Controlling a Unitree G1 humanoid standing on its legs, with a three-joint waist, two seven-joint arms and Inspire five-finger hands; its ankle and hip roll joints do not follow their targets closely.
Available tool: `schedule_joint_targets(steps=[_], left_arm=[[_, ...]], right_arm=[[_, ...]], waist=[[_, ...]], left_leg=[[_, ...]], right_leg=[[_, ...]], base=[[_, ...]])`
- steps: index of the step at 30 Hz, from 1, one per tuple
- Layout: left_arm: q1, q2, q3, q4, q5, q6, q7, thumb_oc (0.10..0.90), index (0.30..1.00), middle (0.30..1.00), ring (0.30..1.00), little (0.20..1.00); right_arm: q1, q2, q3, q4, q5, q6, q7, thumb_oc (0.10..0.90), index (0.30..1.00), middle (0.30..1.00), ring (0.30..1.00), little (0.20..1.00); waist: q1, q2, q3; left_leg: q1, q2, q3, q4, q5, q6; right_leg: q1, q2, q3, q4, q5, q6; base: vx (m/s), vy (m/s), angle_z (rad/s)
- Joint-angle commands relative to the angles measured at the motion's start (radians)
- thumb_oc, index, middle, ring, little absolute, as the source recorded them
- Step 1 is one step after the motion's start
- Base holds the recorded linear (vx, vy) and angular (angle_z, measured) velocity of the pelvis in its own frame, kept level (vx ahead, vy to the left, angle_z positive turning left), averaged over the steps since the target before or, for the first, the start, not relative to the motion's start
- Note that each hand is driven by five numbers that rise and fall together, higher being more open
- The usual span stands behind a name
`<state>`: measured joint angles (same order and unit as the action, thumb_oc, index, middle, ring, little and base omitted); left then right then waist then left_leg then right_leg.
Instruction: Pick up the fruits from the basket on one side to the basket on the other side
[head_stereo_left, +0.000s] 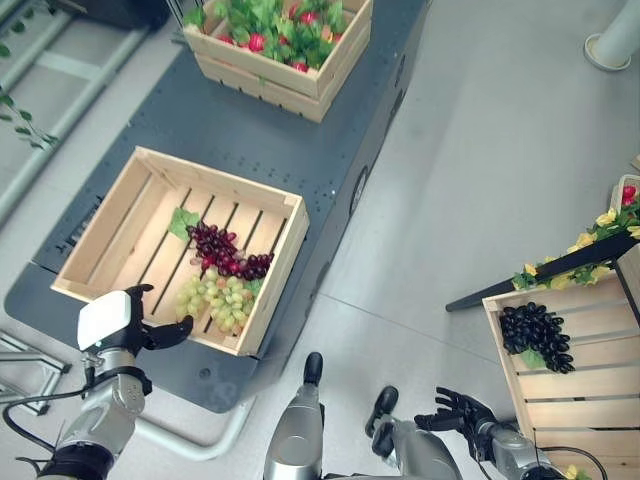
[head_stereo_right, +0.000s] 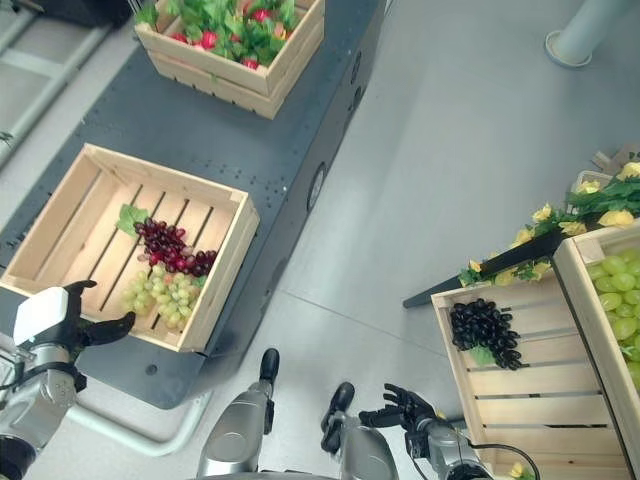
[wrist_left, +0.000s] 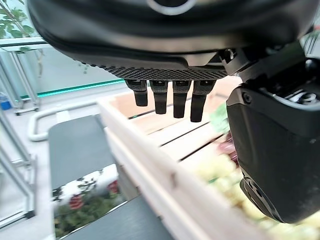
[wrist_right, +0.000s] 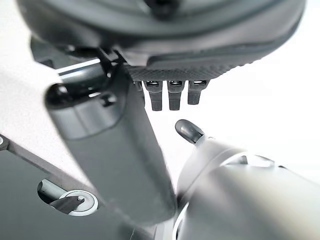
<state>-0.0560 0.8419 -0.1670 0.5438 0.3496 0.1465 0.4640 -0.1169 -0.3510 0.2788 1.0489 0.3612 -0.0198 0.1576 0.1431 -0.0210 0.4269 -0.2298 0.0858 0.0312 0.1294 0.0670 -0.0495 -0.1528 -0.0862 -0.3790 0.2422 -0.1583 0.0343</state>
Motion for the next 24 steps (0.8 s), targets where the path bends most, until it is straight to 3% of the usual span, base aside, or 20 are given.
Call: schedule_joint_targets(steps=[1, 7, 14, 24], left_arm=[[-0.037, 0.083, 0.113, 0.003, 0.051, 0.067, 0.05, 0.8, 0.9, 0.9, 0.9, 0.9], [-0.068, 0.095, 0.097, 0.04, 0.065, 0.104, 0.108, 0.8, 0.9, 0.9, 0.9, 0.9], [-0.135, 0.11, 0.095, 0.12, 0.099, 0.088, 0.183, 0.8, 0.9, 0.9, 0.9, 0.9], [-0.191, 0.144, 0.014, 0.144, 0.305, 0.112, 0.164, 0.8, 0.9, 0.9, 0.9, 0.9]], right_arm=[[0.069, -0.031, 0.049, -0.038, 0.028, -0.028, 0.028, 0.8, 0.9, 0.9, 0.9, 0.9], [0.07, -0.043, 0.038, -0.128, 0.09, -0.019, 0.02, 0.8, 0.9, 0.9, 0.9, 0.9], [0.068, -0.046, 0.046, -0.114, 0.073, -0.024, 0.031, 0.8, 0.9, 0.9, 0.9, 0.9], [0.056, -0.05, 0.052, -0.133, 0.077, -0.003, 0.036, 0.8, 0.9, 0.9, 0.9, 0.9]], waist=[[-0.009, 0.01, -0.027], [-0.019, 0.007, 0.007], [-0.036, -0.001, 0.019], [-0.051, -0.014, 0.037]], left_leg=[[-0.13, -0.027, 0.024, 0.194, -0.088, -0.009], [-0.192, -0.023, 0.027, 0.252, -0.081, -0.01], [-0.231, -0.015, 0.046, 0.289, -0.076, -0.012], [-0.258, -0.009, 0.079, 0.325, -0.086, -0.008]], right_leg=[[-0.024, 0.028, 0.012, 0.08, -0.015, -0.038], [-0.055, 0.028, 0.021, 0.12, -0.028, -0.049], [-0.07, 0.033, 0.038, 0.126, -0.032, -0.053], [-0.073, 0.038, 0.054, 0.122, -0.032, -0.053]], base=[[0.03, 0.056, -0.06], [0.02, 0.043, -0.03], [0.02, 0.046, -0.08], [0.02, 0.022, -0.04]])
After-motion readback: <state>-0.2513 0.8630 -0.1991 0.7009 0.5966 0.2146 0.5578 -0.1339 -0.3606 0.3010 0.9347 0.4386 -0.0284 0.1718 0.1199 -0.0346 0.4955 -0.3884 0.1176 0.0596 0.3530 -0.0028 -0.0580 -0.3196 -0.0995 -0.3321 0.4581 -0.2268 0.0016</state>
